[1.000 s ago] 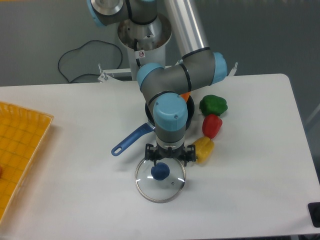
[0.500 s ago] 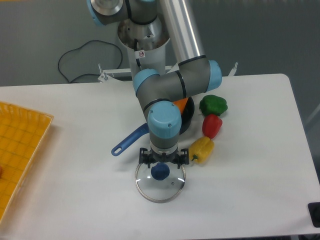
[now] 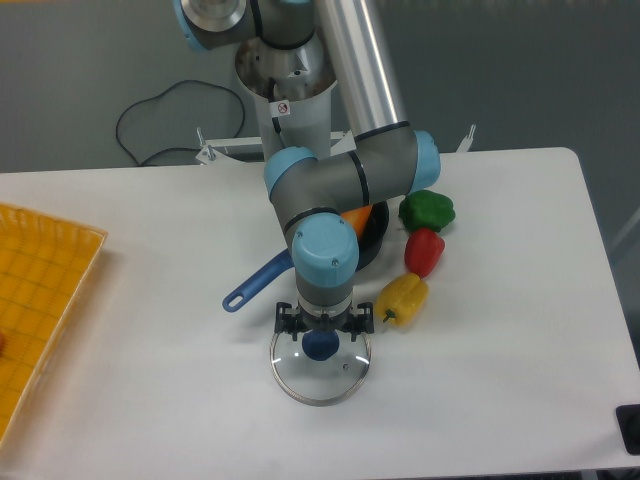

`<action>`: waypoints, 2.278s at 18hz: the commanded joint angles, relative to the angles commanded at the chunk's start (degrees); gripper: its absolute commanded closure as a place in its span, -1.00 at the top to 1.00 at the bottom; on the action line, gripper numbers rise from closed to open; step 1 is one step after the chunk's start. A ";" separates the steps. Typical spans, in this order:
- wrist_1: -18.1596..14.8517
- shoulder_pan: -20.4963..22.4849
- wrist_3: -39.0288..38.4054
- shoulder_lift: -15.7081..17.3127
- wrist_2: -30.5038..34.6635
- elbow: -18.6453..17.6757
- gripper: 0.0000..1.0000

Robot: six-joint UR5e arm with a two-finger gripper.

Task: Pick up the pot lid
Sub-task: 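Close the gripper on the blue knob of the glass lid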

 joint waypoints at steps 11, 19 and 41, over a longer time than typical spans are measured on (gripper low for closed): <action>0.00 -0.09 0.17 -0.62 0.00 -0.09 0.83; 0.00 -0.18 0.35 -0.79 0.00 -0.09 0.51; -0.09 -0.09 0.53 0.17 -0.26 0.00 -0.05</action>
